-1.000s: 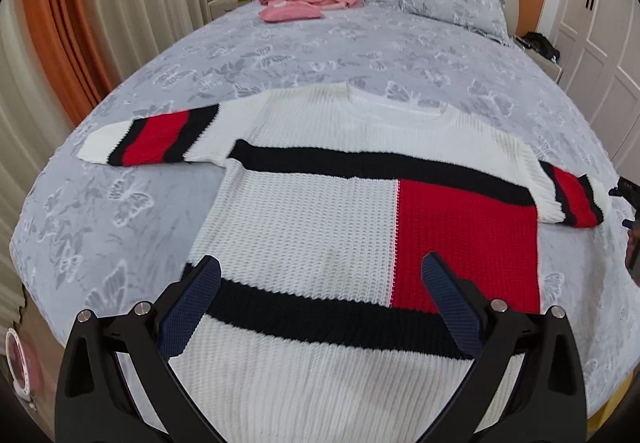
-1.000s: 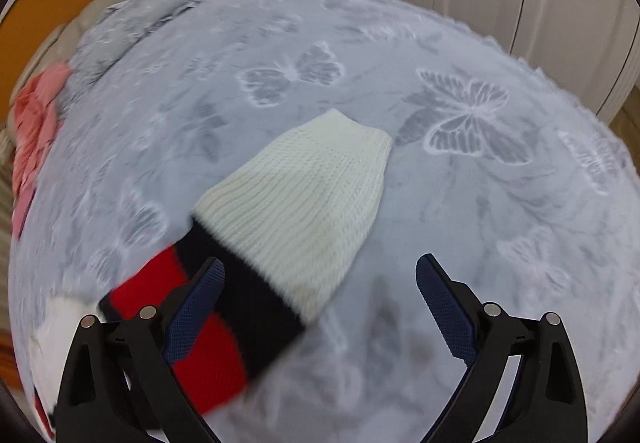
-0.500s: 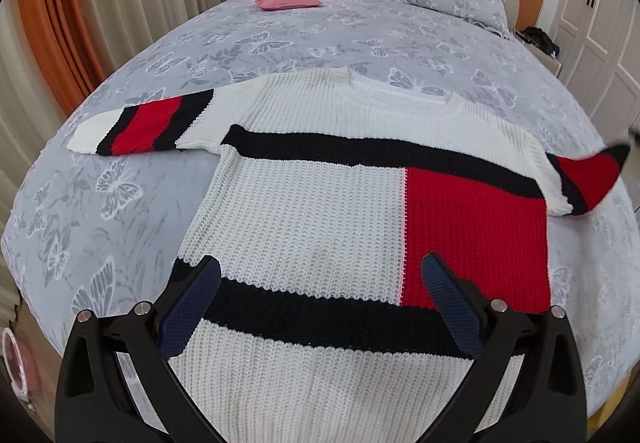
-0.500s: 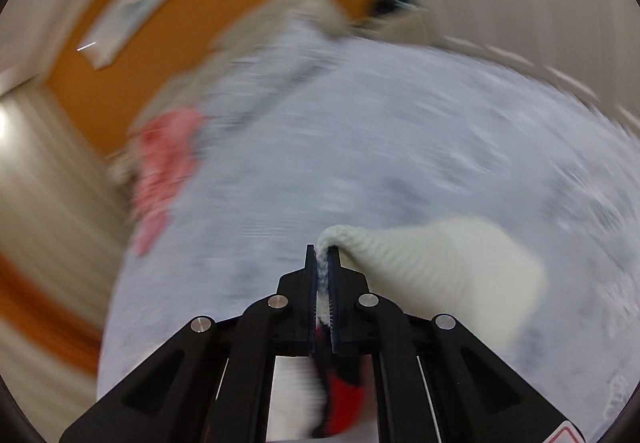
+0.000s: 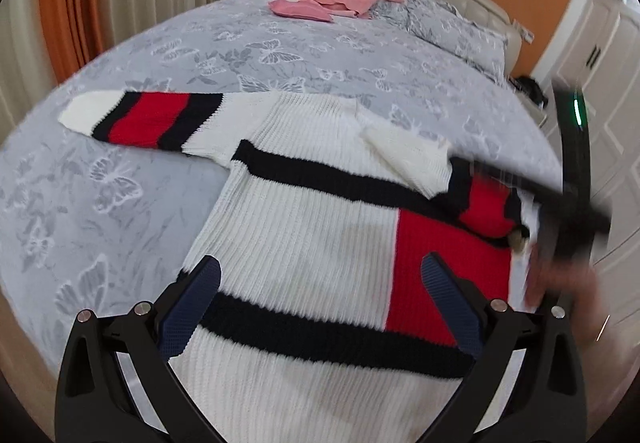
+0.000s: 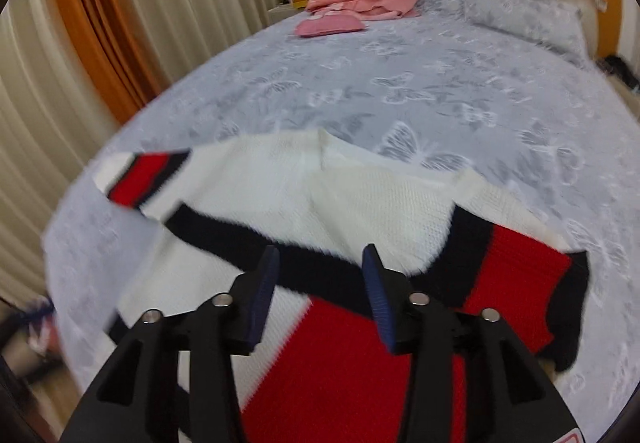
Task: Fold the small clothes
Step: 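Grasp the red-cuffed sleeve with the right tool and lift it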
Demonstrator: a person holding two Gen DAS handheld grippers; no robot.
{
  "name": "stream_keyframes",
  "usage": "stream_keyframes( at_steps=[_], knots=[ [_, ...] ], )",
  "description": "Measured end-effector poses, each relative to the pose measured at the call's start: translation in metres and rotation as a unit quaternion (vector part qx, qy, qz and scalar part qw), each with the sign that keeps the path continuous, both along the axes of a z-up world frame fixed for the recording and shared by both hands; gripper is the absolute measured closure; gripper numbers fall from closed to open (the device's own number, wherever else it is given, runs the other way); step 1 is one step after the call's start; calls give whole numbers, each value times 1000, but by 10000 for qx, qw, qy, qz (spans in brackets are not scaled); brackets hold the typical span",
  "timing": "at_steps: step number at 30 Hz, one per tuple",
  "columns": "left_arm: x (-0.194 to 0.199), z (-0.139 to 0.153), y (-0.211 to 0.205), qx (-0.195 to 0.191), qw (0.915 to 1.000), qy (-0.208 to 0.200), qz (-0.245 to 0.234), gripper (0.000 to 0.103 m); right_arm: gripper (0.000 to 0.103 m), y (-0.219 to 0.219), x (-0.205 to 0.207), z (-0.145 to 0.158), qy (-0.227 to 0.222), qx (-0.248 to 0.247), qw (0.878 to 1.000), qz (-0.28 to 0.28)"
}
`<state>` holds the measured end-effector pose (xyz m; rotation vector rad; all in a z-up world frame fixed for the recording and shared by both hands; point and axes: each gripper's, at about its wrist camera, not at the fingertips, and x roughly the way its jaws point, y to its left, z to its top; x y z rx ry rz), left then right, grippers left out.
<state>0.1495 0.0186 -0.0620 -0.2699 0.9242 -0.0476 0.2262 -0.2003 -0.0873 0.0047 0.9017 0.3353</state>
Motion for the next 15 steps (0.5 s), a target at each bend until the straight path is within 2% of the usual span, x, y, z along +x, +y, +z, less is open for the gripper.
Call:
stream_keyframes(
  at_steps=[1, 2, 5, 7, 9, 12, 13, 15],
  knots=[
    [11, -2, 2, -106, 9999, 27, 24, 5, 36, -10, -11, 0, -61, -7, 9998, -171],
    [22, -5, 2, -197, 9998, 49, 41, 5, 33, -25, -23, 1, -129, -21, 9989, -444],
    [65, -15, -13, -417, 9990, 123, -118, 5, 31, -84, -53, -8, -80, -38, 9912, -1323],
    [105, -24, -32, -615, 9975, 214, -258, 5, 31, -124, -65, -22, 183, -70, 9839, -1776],
    [152, -43, -59, -873, 9942, 502, -381, 5, 31, -151, -68, -27, 389, -34, 9777, -2064],
    [198, -67, -91, -972, 9911, 767, -493, 5, 31, -185, -71, -39, 552, 210, 9693, -2385],
    [213, -79, -103, -863, 9910, 900, -488, 9, 29, -189, -70, -40, 561, 262, 9684, -2417],
    [233, -101, -117, -1001, 9868, 1132, -589, 49, 28, -192, -65, -44, 548, 274, 9675, -2452]
  ],
)
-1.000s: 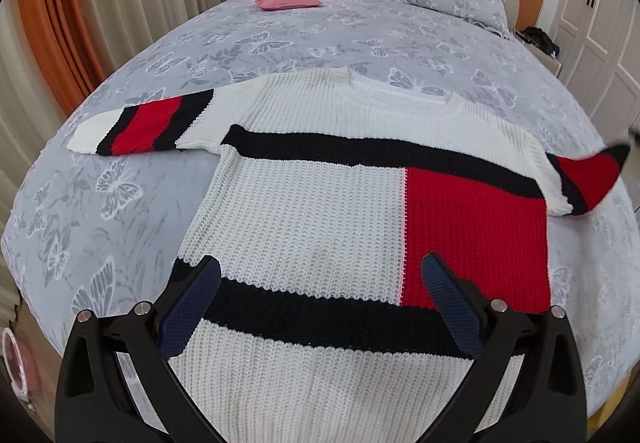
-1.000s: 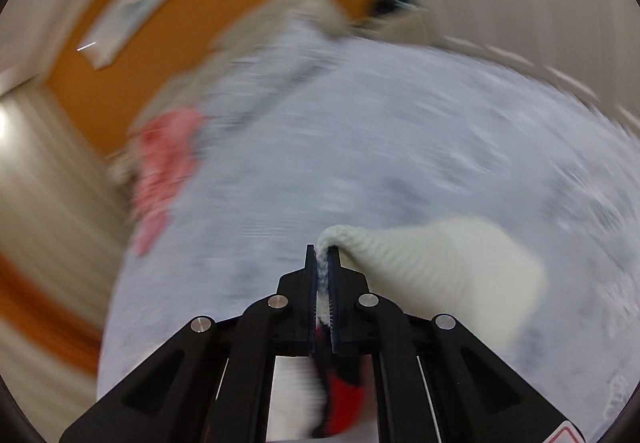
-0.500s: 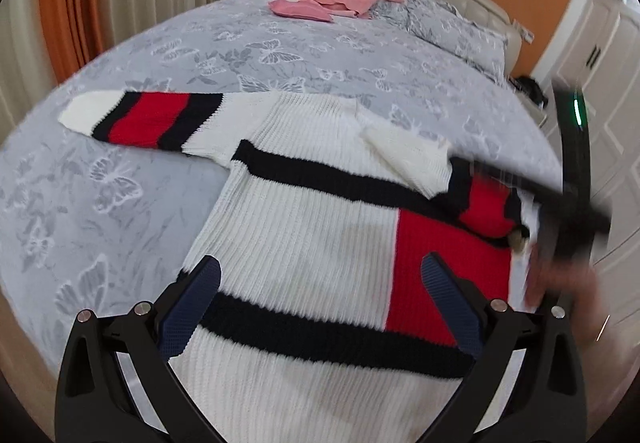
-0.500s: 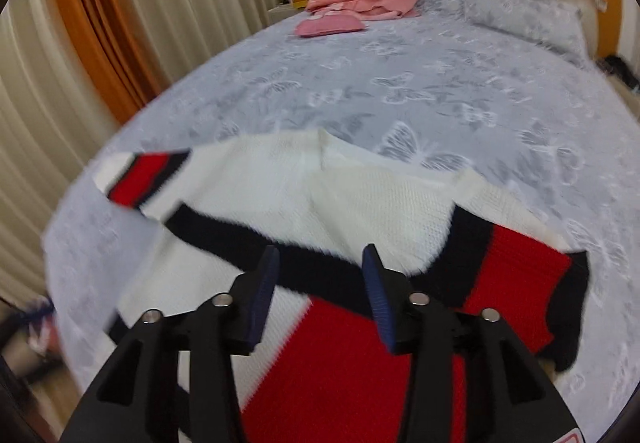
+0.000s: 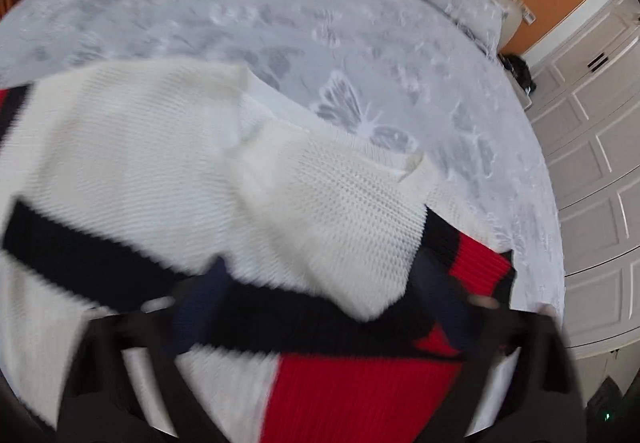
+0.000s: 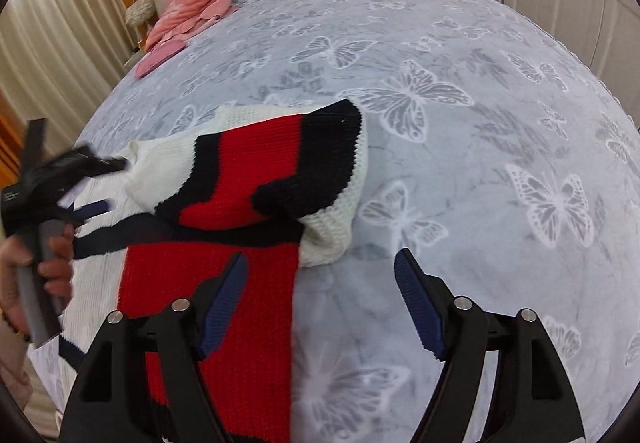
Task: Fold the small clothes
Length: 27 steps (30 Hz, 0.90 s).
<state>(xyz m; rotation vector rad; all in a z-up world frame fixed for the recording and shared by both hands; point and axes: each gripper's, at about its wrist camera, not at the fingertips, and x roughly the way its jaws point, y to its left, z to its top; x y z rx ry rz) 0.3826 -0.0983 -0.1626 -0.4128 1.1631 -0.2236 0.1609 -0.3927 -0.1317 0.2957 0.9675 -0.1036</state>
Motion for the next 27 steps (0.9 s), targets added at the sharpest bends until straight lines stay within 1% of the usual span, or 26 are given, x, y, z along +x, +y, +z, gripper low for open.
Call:
stream_keyframes(
  at_steps=[1, 2, 3, 4, 6, 7, 9, 10, 12, 13, 14, 15, 16, 17, 18, 19, 20, 21, 22, 23, 25, 26, 27],
  knots=[
    [5, -7, -2, -185, 9997, 120, -43, 85, 27, 4, 6, -3, -1, -47, 10000, 23],
    [8, -11, 1, -396, 9990, 214, 8, 101, 27, 7, 11, -4, 2, -82, 10000, 54],
    [8, -9, 5, -516, 9984, 172, 140, 101, 27, 7, 14, -8, -3, -99, 9999, 83],
    [4, 4, 14, -550, 9979, -141, 321, 103, 27, 9, 20, -10, -18, -108, 9999, 119],
    [-3, 28, 27, -335, 9964, -609, 478, 103, 27, 14, 31, -17, -13, -137, 9998, 172],
    [-6, 39, 38, -306, 9952, -762, 532, 103, 27, 17, 35, -19, -21, -155, 9997, 206],
    [-10, 48, 57, -272, 9943, -837, 607, 103, 28, 24, 45, -25, -28, -259, 9993, 262],
    [-13, 48, 68, -106, 9945, -824, 641, 103, 28, 26, 52, -30, 13, -331, 9990, 287],
    [-13, 38, 76, 109, 9957, -639, 665, 103, 28, 29, 59, -36, 109, -367, 9989, 280],
    [-16, 28, 80, 27, 9969, -438, 649, 94, 27, 27, 59, -37, 95, -319, 9992, 221],
    [-17, 19, 79, -104, 9979, -250, 596, 78, 27, 27, 57, -36, 61, -265, 9994, 200],
    [-17, 14, 77, -169, 9981, -140, 582, 67, 27, 26, 54, -35, 34, -209, 9996, 178],
    [-17, 8, 69, -203, 9981, -27, 584, 48, 27, 25, 50, -35, 36, -167, 9997, 156],
    [-16, 7, 63, -246, 9980, -24, 578, 38, 27, 25, 47, -35, 54, -160, 9997, 155],
    [-15, 7, 55, -307, 9981, -45, 541, 34, 27, 25, 44, -36, 97, -194, 9996, 169],
    [-8, 3, 44, -347, 9983, -29, 462, 25, 27, 25, 43, -37, 133, -239, 9994, 188],
    [-1, -2, 37, -349, 9985, 10, 429, 22, 27, 24, 41, -38, 165, -286, 9992, 202],
    [5, -7, 29, -348, 9985, 72, 419, 22, 27, 23, 41, -39, 198, -304, 9991, 207],
    [14, -15, 20, -396, 9983, 164, 387, 27, 27, 22, 40, -40, 225, -297, 9991, 208],
    [21, -23, 14, -488, 9979, 233, 345, 58, 27, 21, 40, -41, 237, -297, 9991, 198],
    [30, -30, 11, -650, 9968, 366, 275, 95, 27, 20, 41, -42, 229, -271, 9992, 176],
    [29, -26, 16, -756, 9960, 299, 369, 96, 27, 19, 42, -41, 204, -259, 9993, 163],
    [28, -20, 22, -835, 9955, 137, 437, 96, 27, 19, 43, -41, 178, -262, 9994, 150]
  ],
)
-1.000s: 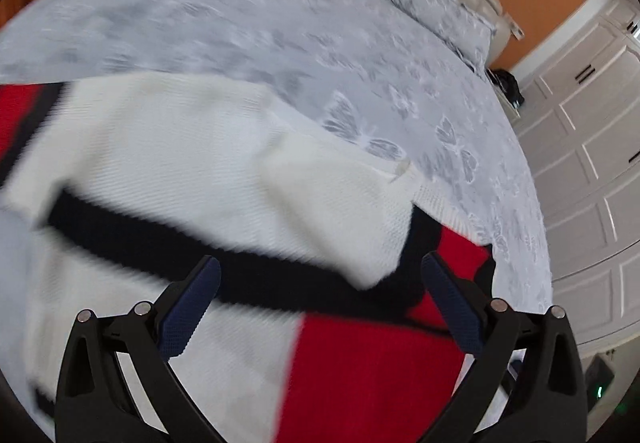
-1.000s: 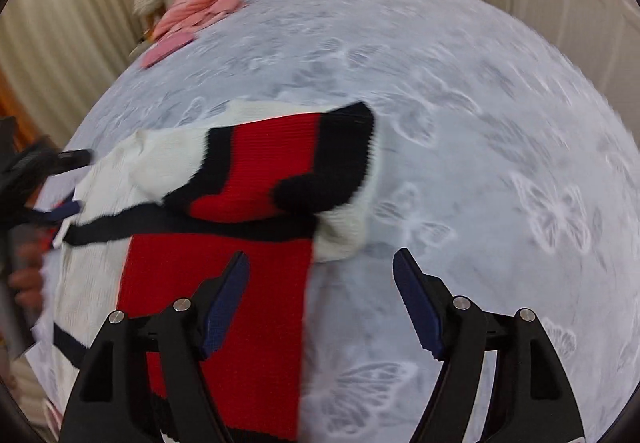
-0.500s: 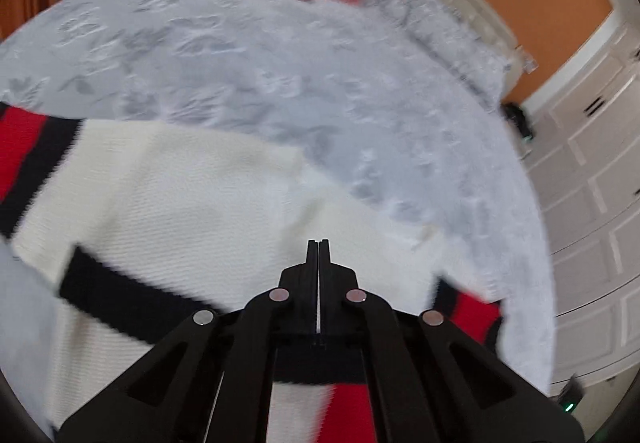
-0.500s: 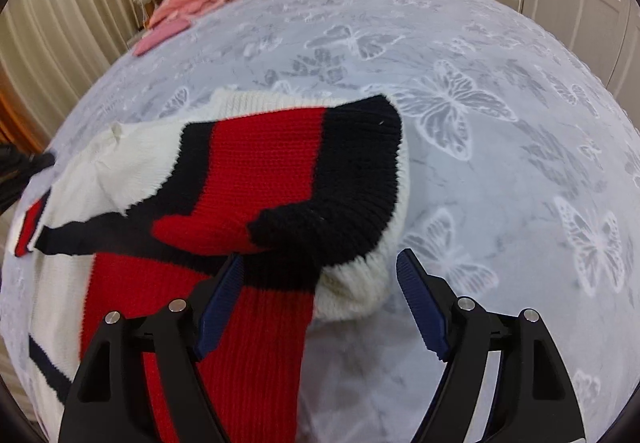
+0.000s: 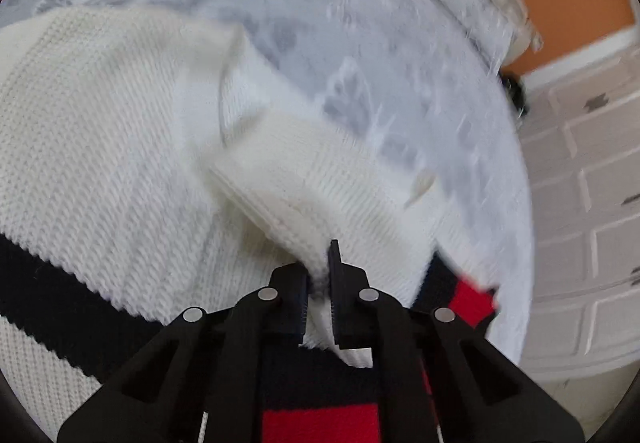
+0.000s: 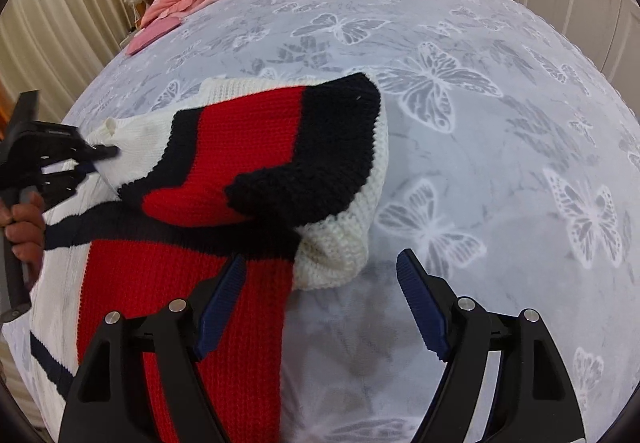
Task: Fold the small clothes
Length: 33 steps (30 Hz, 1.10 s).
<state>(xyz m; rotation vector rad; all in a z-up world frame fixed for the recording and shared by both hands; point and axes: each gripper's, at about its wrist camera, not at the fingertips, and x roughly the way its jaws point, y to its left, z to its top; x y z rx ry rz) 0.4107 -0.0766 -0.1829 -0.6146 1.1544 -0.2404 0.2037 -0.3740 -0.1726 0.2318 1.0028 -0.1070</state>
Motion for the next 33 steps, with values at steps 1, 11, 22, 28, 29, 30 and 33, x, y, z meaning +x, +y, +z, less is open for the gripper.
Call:
stream_keyframes(
  at_steps=[1, 11, 22, 28, 29, 30, 33],
  knots=[
    [-3, 13, 9, -5, 9996, -286, 66, 96, 27, 0, 2, 0, -32, 9, 10000, 5],
    [-15, 9, 77, 669, 9968, -254, 360, 95, 81, 10, 39, -19, 169, 237, 9995, 99],
    [-49, 6, 113, 178, 9968, -329, 711, 79, 56, 13, 13, 9, 88, -32, 9999, -91],
    [-101, 28, 268, 288, 9669, -571, 2470, 47, 38, 36, -62, 33, -141, 92, 9999, 5],
    [-104, 28, 293, 497, 9587, -486, 2757, 41, 38, 39, -72, 33, -98, 114, 9999, 22],
    [-107, 25, 329, 742, 9466, -345, 3119, 41, 38, 42, -83, 32, -20, 145, 9999, 30],
    [-109, 10, 395, 965, 9179, 116, 3848, 41, 38, 48, -101, 30, 139, 150, 9998, 2]
  ],
)
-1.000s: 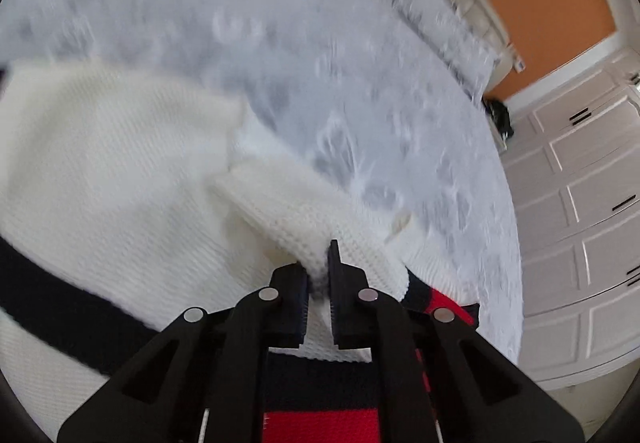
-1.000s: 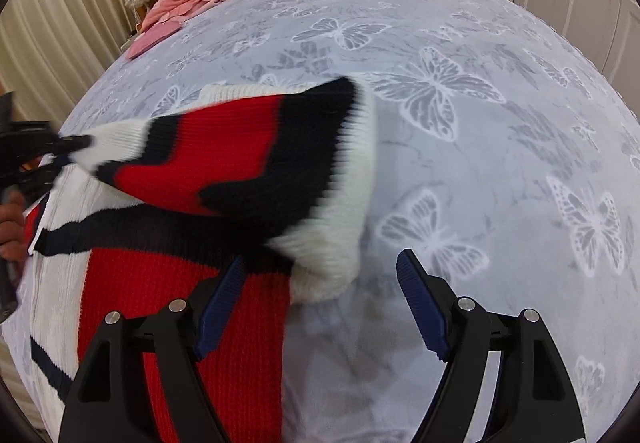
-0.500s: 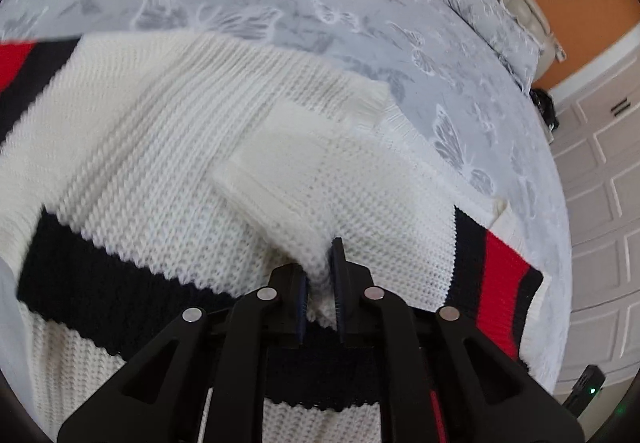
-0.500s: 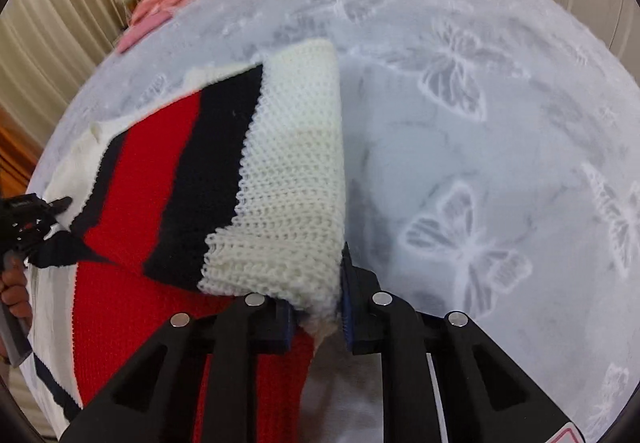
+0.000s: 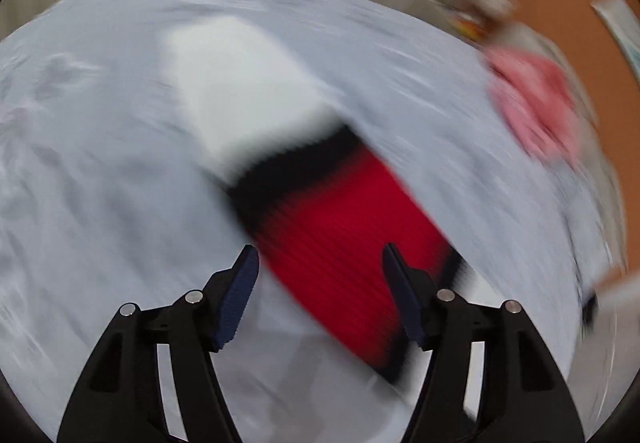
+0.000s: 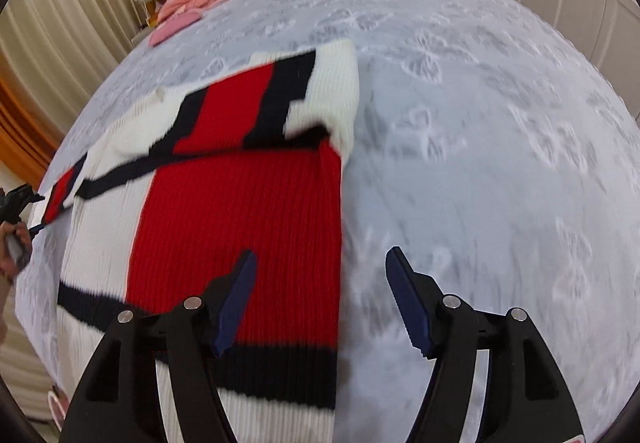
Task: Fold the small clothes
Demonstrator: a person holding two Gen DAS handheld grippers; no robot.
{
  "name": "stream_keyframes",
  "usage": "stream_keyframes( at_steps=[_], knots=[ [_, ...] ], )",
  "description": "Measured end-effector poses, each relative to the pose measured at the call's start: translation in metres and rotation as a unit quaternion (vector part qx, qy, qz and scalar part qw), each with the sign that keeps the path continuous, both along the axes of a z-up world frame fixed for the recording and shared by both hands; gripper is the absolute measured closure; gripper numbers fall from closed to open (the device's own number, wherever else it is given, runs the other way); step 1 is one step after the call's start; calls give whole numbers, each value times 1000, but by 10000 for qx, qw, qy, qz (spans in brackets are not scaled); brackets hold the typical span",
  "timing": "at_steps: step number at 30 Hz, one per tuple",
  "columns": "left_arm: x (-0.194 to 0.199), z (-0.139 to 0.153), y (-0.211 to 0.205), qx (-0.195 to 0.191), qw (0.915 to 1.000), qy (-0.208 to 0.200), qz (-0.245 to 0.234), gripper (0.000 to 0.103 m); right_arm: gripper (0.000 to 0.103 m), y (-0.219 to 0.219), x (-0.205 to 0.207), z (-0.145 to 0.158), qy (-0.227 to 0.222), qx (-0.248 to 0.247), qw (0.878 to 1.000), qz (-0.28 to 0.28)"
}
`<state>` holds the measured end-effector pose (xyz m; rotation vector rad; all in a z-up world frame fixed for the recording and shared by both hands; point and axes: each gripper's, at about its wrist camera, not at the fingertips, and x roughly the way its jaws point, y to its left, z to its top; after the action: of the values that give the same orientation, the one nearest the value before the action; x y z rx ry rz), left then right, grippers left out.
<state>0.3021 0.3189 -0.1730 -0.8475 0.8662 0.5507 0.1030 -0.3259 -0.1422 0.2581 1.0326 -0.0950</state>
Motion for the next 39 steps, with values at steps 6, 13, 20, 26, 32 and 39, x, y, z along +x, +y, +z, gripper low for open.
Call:
stream_keyframes(
  at_steps=[6, 13, 20, 26, 32, 39],
  knots=[
    [14, -17, 50, -479, 9975, -217, 463, 96, 37, 6, -8, -1, 187, -31, 9998, -86],
    [53, 97, -87, 354, 9789, -1400, -1444, 97, 37, 9, -4, 12, 19, -74, 9999, -128],
    [28, 131, -312, -184, 9084, -1768, -3784, 69, 34, 13, 4, 14, -76, 101, 9999, -99],
    [-36, 49, -410, -146, 8944, -869, -4386, 39, 33, 16, 25, 20, -103, 204, 9996, 171],
    [-77, 21, -345, -824, 9307, -670, -3500, 30, 31, 50, 112, 30, -233, 702, 9936, 852],
    [-81, 22, -286, -456, 9517, -418, -3009, 30, 30, 191, 229, 22, -300, -724, 9727, 2185]
  ],
)
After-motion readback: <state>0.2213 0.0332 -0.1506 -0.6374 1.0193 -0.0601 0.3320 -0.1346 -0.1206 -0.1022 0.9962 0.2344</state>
